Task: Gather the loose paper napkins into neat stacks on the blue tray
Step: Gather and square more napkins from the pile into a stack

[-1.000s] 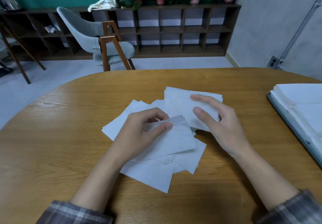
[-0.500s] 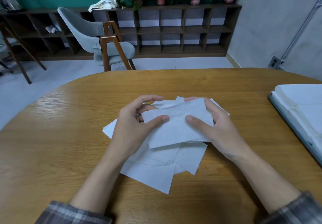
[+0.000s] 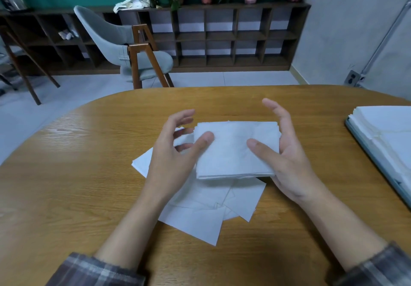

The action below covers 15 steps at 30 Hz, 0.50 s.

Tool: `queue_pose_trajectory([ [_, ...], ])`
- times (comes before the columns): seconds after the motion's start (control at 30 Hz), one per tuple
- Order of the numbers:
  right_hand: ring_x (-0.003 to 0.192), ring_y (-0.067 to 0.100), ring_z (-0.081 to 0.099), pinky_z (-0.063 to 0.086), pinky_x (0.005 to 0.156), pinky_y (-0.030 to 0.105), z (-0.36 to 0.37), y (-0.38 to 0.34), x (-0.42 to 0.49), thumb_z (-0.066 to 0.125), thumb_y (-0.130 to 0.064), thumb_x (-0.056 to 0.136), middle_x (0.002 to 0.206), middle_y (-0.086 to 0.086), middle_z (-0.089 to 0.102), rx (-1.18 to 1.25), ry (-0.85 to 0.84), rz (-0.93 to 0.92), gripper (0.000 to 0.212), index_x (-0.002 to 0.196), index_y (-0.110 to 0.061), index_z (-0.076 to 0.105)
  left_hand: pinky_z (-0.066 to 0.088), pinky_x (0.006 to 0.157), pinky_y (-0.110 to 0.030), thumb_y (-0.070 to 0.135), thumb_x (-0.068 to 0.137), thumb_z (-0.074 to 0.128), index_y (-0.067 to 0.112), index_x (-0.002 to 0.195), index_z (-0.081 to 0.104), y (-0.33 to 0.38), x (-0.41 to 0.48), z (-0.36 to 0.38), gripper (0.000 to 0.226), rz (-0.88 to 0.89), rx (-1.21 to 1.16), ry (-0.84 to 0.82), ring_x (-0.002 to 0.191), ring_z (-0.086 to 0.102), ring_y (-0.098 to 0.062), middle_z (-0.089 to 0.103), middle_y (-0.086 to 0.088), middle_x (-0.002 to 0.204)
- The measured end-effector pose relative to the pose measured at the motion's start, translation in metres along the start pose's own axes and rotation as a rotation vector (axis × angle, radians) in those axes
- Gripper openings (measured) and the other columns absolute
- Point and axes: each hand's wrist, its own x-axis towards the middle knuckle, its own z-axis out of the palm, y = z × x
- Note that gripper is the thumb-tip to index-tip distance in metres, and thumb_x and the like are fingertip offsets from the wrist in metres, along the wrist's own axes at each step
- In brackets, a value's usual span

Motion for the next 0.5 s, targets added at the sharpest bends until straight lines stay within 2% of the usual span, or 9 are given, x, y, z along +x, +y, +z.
queue_pose_trajectory([
  [0.03,0.126,0.032,0.065,0.055,0.104,0.056,-0.001,0.001,0.001,0.073,-0.012,0.093,0.143,0.011,0.060,0.024,0.017,-0.007,0.072,0.147,-0.049,0.042,0.052,0.084,-0.022,0.049,0.087,0.073,0.039,0.135,0.059,0.003,0.000,0.000,0.052,-0.072,-0.074,-0.062,0.104,0.065,0.004,0.069,0.020,0.114],
  [0.1,0.130,0.029,0.062,0.052,0.107,0.057,-0.003,0.003,0.002,0.073,-0.011,0.094,0.145,0.005,0.059,-0.051,0.057,-0.024,0.067,0.144,-0.047,0.044,0.052,0.075,-0.021,0.041,0.089,0.076,0.042,0.138,0.055,0.008,0.000,-0.001,0.053,-0.170,-0.189,-0.177,0.084,0.071,-0.004,0.076,0.010,0.097],
  [0.17,0.129,0.022,0.062,0.052,0.108,0.050,-0.004,0.003,0.002,0.072,-0.014,0.097,0.142,-0.003,0.061,-0.159,0.049,-0.029,0.052,0.137,-0.041,0.055,0.050,0.059,-0.016,0.019,0.092,0.079,0.035,0.141,0.054,0.008,-0.002,0.001,0.057,-0.138,-0.207,-0.178,0.065,0.069,-0.008,0.077,0.000,0.089],
  [0.2,0.127,0.018,0.062,0.051,0.108,0.043,-0.005,0.003,0.001,0.072,-0.016,0.096,0.136,-0.006,0.065,-0.187,0.013,-0.020,0.041,0.131,-0.036,0.063,0.047,0.055,-0.014,0.013,0.092,0.079,0.031,0.141,0.054,0.007,-0.002,0.001,0.058,-0.112,-0.190,-0.150,0.058,0.066,-0.007,0.075,-0.001,0.084],
  [0.27,0.123,0.006,0.064,0.046,0.106,0.023,-0.005,0.002,0.001,0.072,-0.013,0.096,0.123,-0.014,0.074,-0.293,-0.053,-0.020,0.024,0.117,-0.025,0.076,0.046,0.056,-0.018,0.014,0.091,0.081,0.034,0.138,0.055,0.002,-0.001,0.004,0.058,-0.072,-0.118,-0.101,0.061,0.064,-0.012,0.073,-0.007,0.086],
  [0.33,0.122,-0.002,0.064,0.042,0.104,0.014,-0.005,0.006,0.003,0.071,-0.004,0.097,0.118,-0.019,0.076,-0.401,0.007,-0.019,0.025,0.112,-0.022,0.079,0.050,0.064,-0.023,0.023,0.090,0.084,0.042,0.136,0.052,-0.006,0.001,0.004,0.060,-0.031,0.005,-0.080,0.070,0.064,-0.018,0.070,-0.009,0.095],
  [0.4,0.120,-0.007,0.063,0.041,0.102,0.009,-0.010,0.010,0.006,0.068,0.002,0.097,0.116,-0.023,0.076,-0.453,0.144,-0.027,0.030,0.112,-0.022,0.079,0.051,0.069,-0.021,0.035,0.085,0.087,0.047,0.135,0.048,-0.013,0.000,0.005,0.065,0.021,0.175,-0.125,0.079,0.066,-0.014,0.067,0.007,0.101],
  [0.5,0.118,-0.012,0.061,0.037,0.095,0.001,-0.019,0.013,0.009,0.066,0.003,0.096,0.115,-0.025,0.076,-0.473,0.288,-0.027,0.033,0.113,-0.021,0.079,0.047,0.076,-0.020,0.055,0.073,0.090,0.047,0.123,0.051,-0.020,-0.007,0.012,0.064,0.068,0.424,-0.283,0.092,0.059,-0.007,0.058,0.019,0.107],
])
